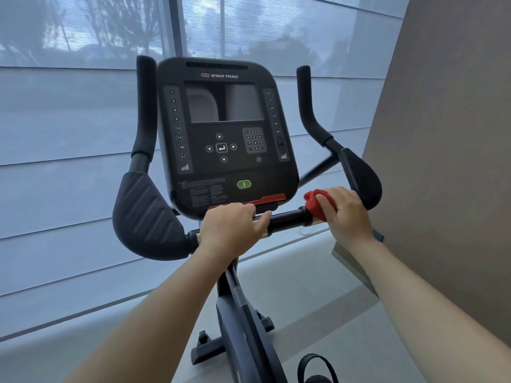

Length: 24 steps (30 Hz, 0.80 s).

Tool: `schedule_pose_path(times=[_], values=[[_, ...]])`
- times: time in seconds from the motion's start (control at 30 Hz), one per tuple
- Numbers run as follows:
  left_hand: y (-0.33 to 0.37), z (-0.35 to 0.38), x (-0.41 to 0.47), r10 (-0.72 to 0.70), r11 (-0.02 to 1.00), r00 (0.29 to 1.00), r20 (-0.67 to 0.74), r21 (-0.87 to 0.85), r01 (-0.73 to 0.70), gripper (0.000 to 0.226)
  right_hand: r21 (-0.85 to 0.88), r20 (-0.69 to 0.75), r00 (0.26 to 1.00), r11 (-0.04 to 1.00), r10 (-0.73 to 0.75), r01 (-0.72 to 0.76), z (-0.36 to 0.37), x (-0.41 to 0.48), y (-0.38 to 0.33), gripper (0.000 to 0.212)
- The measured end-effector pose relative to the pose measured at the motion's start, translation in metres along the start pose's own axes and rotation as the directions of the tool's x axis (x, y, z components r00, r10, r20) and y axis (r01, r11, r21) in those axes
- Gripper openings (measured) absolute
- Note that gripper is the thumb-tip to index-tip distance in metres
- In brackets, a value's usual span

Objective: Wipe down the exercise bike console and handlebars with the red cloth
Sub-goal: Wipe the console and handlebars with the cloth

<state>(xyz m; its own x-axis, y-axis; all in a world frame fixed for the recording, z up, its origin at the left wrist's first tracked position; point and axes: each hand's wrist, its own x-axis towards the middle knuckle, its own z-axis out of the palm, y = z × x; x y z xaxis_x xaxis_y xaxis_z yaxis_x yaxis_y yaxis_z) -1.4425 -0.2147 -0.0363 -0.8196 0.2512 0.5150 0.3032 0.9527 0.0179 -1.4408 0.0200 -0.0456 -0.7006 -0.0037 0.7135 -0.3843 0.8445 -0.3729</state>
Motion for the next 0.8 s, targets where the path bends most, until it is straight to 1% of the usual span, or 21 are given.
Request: schedule_pose_path(times=[0.03,0.07,0.13,0.2,0.23,0.27,0.33,0.4,0.47,0.57,0.63,0.7,0.8], values=[[0.000,0.000,0.000,0.012,1.000,1.000,0.001,0.003,-0.012,0.051,-0.003,-0.031,0.999,0.999,0.032,-0.032,0.002,-0.001,-0.003,0.026],[0.000,0.000,0.001,0.020,1.000,1.000,0.006,0.010,-0.021,0.051,-0.012,-0.038,0.999,1.000,0.024,-0.024,0.006,-0.004,-0.007,0.026],[0.001,0.000,0.003,0.029,0.999,0.998,0.048,0.013,-0.030,0.051,-0.028,0.022,0.997,0.997,-0.077,0.077,0.014,-0.014,-0.015,0.033],[0.007,-0.001,0.005,0.008,1.000,0.993,0.116,-0.007,-0.008,0.051,-0.013,0.105,0.979,0.984,-0.175,0.177,0.009,-0.014,-0.010,0.037],[0.011,0.000,0.006,-0.016,1.000,0.990,0.139,-0.009,0.017,0.052,-0.007,0.128,0.977,0.985,-0.170,0.172,0.003,-0.009,-0.003,0.036],[0.014,0.000,0.007,-0.049,0.999,0.989,0.141,0.003,0.049,0.054,-0.004,0.129,0.983,0.991,-0.132,0.133,-0.003,-0.002,0.004,0.034],[0.020,0.001,0.005,-0.119,0.992,0.988,0.094,0.055,0.115,0.058,0.001,0.080,0.996,1.000,-0.025,0.025,-0.010,0.007,0.015,0.029],[0.023,0.001,0.004,-0.164,0.982,0.986,0.041,0.099,0.159,0.061,-0.015,0.034,0.999,1.000,0.006,-0.006,-0.007,0.008,0.014,0.031],[0.024,0.001,0.002,-0.184,0.977,0.983,0.019,0.117,0.181,0.060,-0.012,0.042,0.997,0.998,-0.061,0.062,0.003,0.000,0.002,0.033],[0.026,0.002,0.001,-0.181,0.973,0.984,-0.009,0.142,0.180,0.059,0.028,0.093,0.972,0.977,-0.215,0.213,0.009,-0.007,-0.002,0.029],[0.026,0.002,0.000,-0.182,0.972,0.983,-0.030,0.144,0.184,0.059,0.050,0.133,0.958,0.967,-0.255,0.251,0.002,-0.001,0.007,0.030],[0.025,0.002,-0.001,-0.181,0.972,0.982,-0.043,0.146,0.186,0.059,0.070,0.123,0.969,0.976,-0.213,0.206,-0.007,0.004,0.023,0.030],[0.025,0.004,-0.002,-0.159,0.974,0.984,-0.086,0.149,0.170,0.058,0.059,0.046,0.995,0.995,-0.085,0.082,-0.012,0.005,0.035,0.030]])
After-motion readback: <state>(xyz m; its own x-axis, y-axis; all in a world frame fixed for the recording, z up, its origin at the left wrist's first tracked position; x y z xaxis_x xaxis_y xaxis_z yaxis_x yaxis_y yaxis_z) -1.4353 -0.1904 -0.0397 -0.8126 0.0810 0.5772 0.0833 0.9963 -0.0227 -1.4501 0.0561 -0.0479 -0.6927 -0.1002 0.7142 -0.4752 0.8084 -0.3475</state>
